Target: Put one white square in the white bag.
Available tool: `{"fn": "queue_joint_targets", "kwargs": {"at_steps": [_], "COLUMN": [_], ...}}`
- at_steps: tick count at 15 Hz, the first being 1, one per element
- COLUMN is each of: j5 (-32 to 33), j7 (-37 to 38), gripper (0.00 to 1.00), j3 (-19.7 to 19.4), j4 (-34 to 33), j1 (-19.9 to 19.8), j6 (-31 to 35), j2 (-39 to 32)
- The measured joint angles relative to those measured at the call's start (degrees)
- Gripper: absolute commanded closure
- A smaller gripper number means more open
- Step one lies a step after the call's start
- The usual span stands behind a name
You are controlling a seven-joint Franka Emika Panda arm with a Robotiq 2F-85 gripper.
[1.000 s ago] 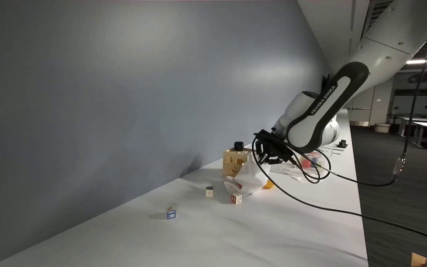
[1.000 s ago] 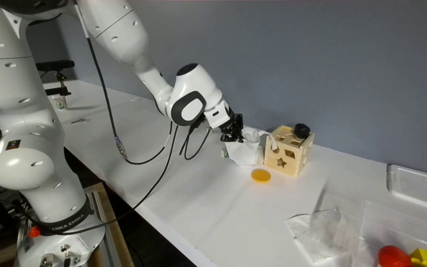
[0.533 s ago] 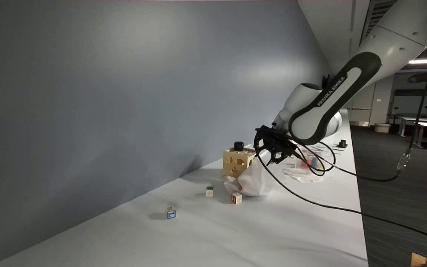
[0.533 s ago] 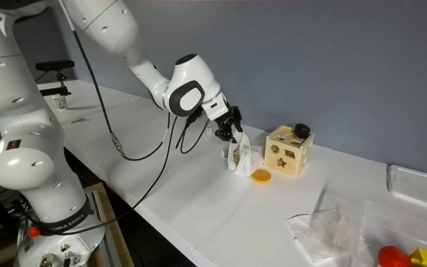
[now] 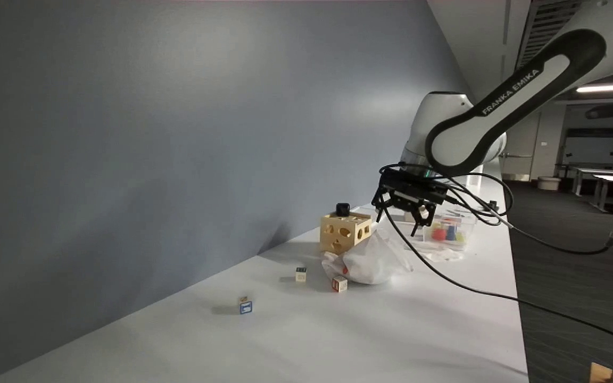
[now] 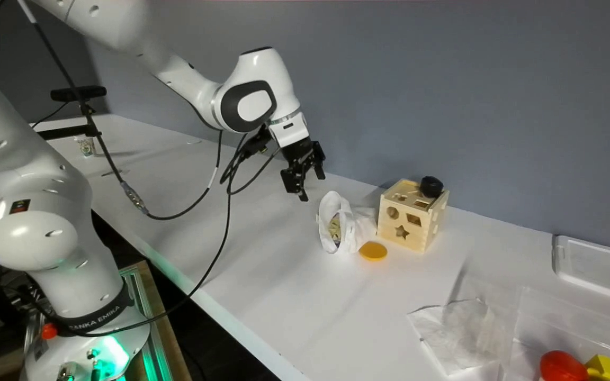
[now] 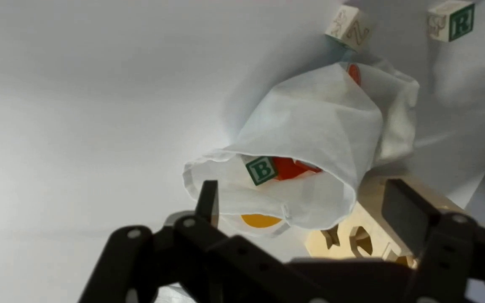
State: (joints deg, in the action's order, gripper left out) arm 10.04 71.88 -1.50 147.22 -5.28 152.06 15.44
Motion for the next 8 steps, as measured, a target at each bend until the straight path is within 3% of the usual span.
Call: {"fn": "queue_joint_targets", "kwargs": {"at_steps": [3, 8], "j5": [-3.7, -6.2], "j7": [-4.6, -9.5], "gripper": [0.00, 0.00], "j3": [1.0, 1.5], "j4": [0.2, 1.0], "j1": [0.8, 1.7], "j6": [-5.2, -5.8], "j2": [3.2, 5.6]}}
